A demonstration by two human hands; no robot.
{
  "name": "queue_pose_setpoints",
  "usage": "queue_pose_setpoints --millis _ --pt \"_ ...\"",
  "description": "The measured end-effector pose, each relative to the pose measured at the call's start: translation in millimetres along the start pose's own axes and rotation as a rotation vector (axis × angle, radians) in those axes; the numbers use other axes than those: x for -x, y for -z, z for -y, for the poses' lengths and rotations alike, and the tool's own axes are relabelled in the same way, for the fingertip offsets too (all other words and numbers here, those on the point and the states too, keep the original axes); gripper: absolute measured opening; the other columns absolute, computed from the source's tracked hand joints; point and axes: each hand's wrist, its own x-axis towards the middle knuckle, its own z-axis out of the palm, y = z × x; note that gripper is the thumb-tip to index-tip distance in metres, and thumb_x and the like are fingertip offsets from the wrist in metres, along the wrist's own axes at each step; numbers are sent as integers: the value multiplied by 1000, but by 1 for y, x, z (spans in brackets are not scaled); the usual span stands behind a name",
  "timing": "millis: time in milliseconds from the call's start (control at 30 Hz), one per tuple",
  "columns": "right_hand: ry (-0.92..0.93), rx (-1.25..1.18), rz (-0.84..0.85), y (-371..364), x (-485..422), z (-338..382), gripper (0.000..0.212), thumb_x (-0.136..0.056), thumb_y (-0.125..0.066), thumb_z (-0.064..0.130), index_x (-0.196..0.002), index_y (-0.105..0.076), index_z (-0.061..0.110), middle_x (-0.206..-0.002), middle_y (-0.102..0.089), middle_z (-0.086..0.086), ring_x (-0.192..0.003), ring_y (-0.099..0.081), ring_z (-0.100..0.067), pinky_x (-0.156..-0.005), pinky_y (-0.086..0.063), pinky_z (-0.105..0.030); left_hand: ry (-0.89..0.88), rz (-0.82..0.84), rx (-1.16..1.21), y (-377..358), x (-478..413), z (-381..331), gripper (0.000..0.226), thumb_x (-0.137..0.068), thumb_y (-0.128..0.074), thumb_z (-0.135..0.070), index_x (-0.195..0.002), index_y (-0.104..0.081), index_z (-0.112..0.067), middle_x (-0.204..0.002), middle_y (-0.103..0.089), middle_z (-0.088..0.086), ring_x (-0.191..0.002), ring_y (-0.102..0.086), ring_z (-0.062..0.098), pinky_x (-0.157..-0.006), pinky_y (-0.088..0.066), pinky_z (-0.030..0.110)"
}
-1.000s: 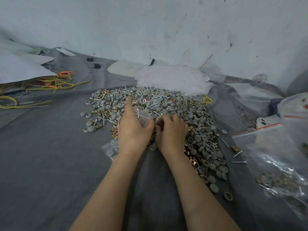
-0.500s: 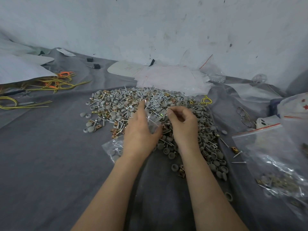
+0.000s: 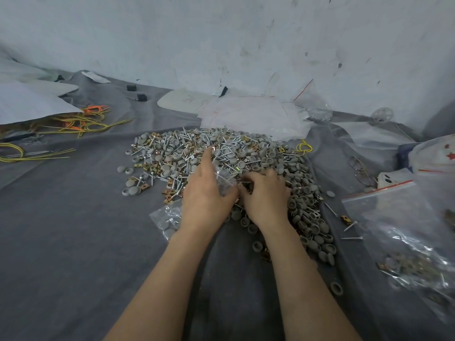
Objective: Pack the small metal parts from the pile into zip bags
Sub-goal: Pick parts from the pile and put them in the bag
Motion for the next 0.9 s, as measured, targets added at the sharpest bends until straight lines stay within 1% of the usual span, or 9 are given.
queue_pose_setpoints --millis 67,133,233,333,467,533,667,800,900 --pt "-2 68 15 -2 1 3 32 -95 -51 35 -126 -56 30 -131 -43 -5 -126 -34 -30 -102 -29 -45 0 -1 7 0 0 0 89 -83 -68 -25 -150 -10 -27 -123 -59 8 -109 -57 27 -93 -47 47" --pt "-9 68 -13 -5 1 5 29 -96 -51 31 -125 -56 29 -131 -42 -6 -125 -33 -30 -101 -28 -46 -1 -7 1 -1 0 0 89 -82 -68 -25 -151 -11 -26 -124 -58 9 -109 -56 28 -93 -47 47" --pt "-17 43 -37 -8 2 8 24 -96 -51 25 -119 -57 26 -128 -44 -5 -124 -34 -28 -101 -28 -45 3 -11 -8 -1 0 0 90 -82 -69 -24 -150 -11 -26 -124 -58 10 -108 -56 30 -92 -47 49" --pt "-24 8 -52 -10 2 7 23 -96 -51 26 -117 -59 24 -127 -47 -3 -124 -35 -25 -101 -27 -44 5 -16 -3 -1 0 0 89 -81 -69 -24 -150 -12 -25 -120 -59 12 -105 -57 31 -90 -47 50" --pt "-48 -100 -131 -7 1 4 16 -95 -52 25 -109 -61 22 -121 -54 0 -120 -40 -23 -98 -28 -40 4 -22 -17 -1 0 1 88 -82 -69 -27 -150 -12 -26 -119 -60 15 -103 -57 33 -88 -48 50" --pt "-41 -79 -114 -7 2 4 20 -95 -53 29 -112 -61 22 -124 -52 0 -121 -39 -23 -99 -28 -40 7 -20 -8 -1 1 1 88 -82 -68 -26 -150 -12 -26 -117 -61 16 -102 -58 33 -87 -48 50" --pt "-11 68 -35 -10 3 5 34 -92 -56 35 -124 -54 24 -134 -41 -3 -126 -31 -27 -101 -26 -43 5 -23 -6 -1 1 2 88 -82 -68 -26 -150 -12 -26 -114 -61 15 -101 -58 33 -86 -49 49" --pt "-25 81 -62 -11 3 9 26 -95 -53 28 -121 -55 25 -132 -42 -3 -126 -32 -28 -101 -27 -43 -10 -27 -3 -2 0 3 89 -82 -69 -26 -150 -12 -23 -120 -60 12 -106 -57 31 -89 -48 48" --pt "-23 92 -61 -11 4 9 28 -95 -53 28 -123 -55 24 -133 -40 -3 -126 -31 -27 -102 -26 -42 -3 -28 -5 -2 0 4 89 -82 -68 -26 -150 -11 -25 -115 -62 14 -103 -58 32 -87 -49 49"
